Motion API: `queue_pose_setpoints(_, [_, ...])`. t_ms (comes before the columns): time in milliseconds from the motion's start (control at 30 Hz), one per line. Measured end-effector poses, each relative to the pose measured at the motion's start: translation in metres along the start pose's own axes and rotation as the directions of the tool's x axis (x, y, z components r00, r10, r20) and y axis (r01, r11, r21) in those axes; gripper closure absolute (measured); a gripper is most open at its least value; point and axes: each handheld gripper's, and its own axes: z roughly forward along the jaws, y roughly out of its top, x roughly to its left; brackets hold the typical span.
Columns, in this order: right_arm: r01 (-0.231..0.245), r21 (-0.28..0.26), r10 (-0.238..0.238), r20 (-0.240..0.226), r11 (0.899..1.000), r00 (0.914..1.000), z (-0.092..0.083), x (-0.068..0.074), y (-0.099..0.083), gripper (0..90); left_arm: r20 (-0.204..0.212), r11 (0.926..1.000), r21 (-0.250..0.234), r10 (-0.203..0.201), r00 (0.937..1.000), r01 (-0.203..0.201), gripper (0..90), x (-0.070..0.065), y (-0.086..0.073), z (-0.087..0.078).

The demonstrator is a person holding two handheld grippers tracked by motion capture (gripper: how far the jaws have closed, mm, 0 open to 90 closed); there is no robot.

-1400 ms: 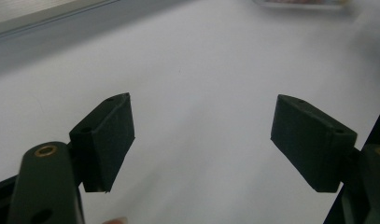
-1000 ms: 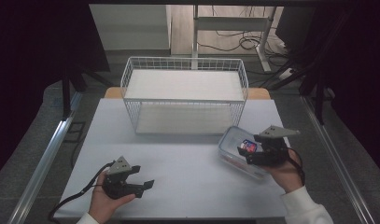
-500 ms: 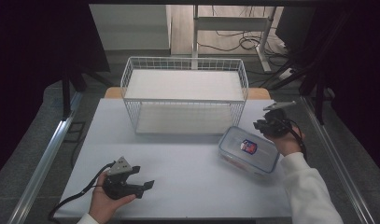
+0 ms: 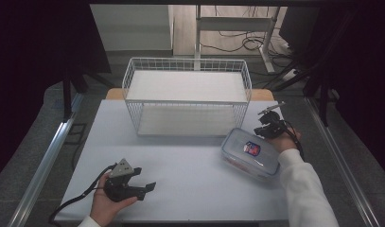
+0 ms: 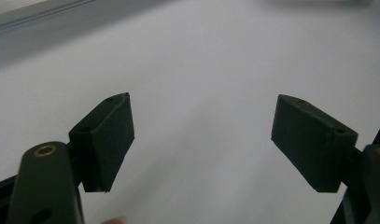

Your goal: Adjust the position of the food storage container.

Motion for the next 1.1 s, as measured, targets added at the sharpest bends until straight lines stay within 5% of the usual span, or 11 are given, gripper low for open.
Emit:
queue_pose_setpoints(300, [0.023, 0.005, -0.023, -0.013, 1.0, 0.9996, 0.0, 0.013, 0.0, 89.2, 0.0, 1.0, 0.003, 0.003, 1.0, -0.003, 20.9, 0.0, 0.0, 0.001])
queue_pose_setpoints(467, [0.086, -0.01, -0.086, -0.015, 0.996, 0.9961, -0.005, 0.034, 0.001, 89.2, 0.0, 1.0, 0.007, 0.006, 1.0, -0.006, 20.9, 0.0, 0.0, 0.001])
queue_pose_setpoints(533, [0.138, -0.016, -0.139, -0.038, 0.99, 0.9896, -0.008, 0.05, 0.002, 89.1, 0.003, 1.0, 0.007, 0.004, 1.0, -0.004, 21.0, 0.0, 0.0, 0.002])
queue_pose_setpoints(900, [0.244, -0.032, -0.246, -0.093, 0.969, 0.9648, -0.009, 0.08, 0.002, 89.2, 0.007, 0.9999, 0.015, 0.008, 0.9999, -0.008, 21.2, 0.0, -0.001, 0.002])
queue_pose_setpoints(1100, [0.212, -0.073, -0.215, -0.038, 0.975, 0.9759, -0.031, 0.072, -0.003, 89.1, 0.001, 0.9998, 0.014, 0.01, 1.0, -0.01, 21.2, 0.0, -0.001, 0.001])
